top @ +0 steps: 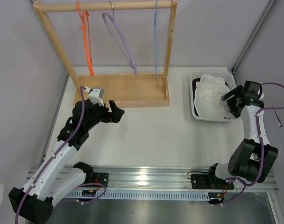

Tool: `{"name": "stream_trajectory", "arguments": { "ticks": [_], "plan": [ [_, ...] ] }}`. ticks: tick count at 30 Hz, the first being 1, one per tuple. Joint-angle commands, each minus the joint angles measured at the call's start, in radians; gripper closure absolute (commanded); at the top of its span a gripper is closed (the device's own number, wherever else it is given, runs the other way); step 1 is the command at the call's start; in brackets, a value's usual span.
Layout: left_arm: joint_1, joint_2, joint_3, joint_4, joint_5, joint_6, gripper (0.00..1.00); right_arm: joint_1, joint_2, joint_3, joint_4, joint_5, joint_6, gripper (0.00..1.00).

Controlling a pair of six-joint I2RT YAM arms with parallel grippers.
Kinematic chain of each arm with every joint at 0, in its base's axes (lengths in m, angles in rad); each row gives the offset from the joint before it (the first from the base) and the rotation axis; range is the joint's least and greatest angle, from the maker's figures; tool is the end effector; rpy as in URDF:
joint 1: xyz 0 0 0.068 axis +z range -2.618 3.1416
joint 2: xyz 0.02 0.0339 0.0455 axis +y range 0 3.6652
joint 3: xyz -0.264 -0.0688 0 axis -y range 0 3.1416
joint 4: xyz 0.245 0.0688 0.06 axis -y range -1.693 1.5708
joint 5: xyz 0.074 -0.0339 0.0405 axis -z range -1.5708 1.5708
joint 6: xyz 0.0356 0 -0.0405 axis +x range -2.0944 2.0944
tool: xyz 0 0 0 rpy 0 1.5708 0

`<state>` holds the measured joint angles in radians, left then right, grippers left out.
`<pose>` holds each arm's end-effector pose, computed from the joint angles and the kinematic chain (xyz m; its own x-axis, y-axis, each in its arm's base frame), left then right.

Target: Place the skirt on the hanger

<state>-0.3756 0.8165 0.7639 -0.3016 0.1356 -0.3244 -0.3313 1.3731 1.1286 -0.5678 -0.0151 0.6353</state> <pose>0.1745 -0.0740 0.3150 -0.4593 -0.1584 -0.8741 0.3535 0.8701 -0.3434 0.2799 -0.0957 0.2917 -0.3653 0.7531 -0.5471 0.6612 0.6236 0.4170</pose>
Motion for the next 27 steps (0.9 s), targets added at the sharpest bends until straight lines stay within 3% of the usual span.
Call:
{"name": "stream_trajectory", "arguments": {
  "ticks": [1,3,6,7,8,10,12,16,20,27],
  "plan": [
    [-0.005,-0.019,0.011,0.016,0.010,-0.010,0.01,-0.005,0.015,0.049,0.060,-0.025,0.012,0.24],
    [-0.005,-0.016,0.012,0.015,0.012,-0.010,0.01,-0.005,0.023,0.054,0.071,-0.031,0.015,0.28],
    [-0.005,-0.016,0.011,0.016,0.012,-0.010,0.01,-0.002,0.038,0.063,0.088,-0.046,0.017,0.43],
    [-0.005,-0.016,0.012,0.015,0.010,-0.010,0.01,-0.002,0.044,0.069,0.085,-0.048,0.014,0.61],
    [-0.005,-0.016,0.011,0.016,0.010,-0.010,0.01,-0.002,0.047,0.077,0.079,-0.043,0.014,0.70],
    [-0.005,-0.014,0.014,0.015,0.010,-0.010,0.01,-0.002,0.053,0.092,0.086,-0.051,0.012,0.89],
    [-0.005,-0.014,0.011,0.015,0.010,-0.010,0.01,0.005,0.061,0.111,0.089,-0.081,0.010,0.99],
    [-0.005,-0.014,0.012,0.015,0.007,-0.010,0.01,0.067,0.060,0.224,0.053,-0.083,-0.020,1.00],
    [-0.005,-0.014,0.012,0.015,0.004,-0.008,0.01,0.216,0.058,0.345,-0.020,-0.046,-0.081,1.00],
    [-0.005,-0.007,0.012,0.013,0.002,-0.008,0.01,0.493,0.069,0.373,-0.102,0.010,-0.166,1.00]
  ]
}}
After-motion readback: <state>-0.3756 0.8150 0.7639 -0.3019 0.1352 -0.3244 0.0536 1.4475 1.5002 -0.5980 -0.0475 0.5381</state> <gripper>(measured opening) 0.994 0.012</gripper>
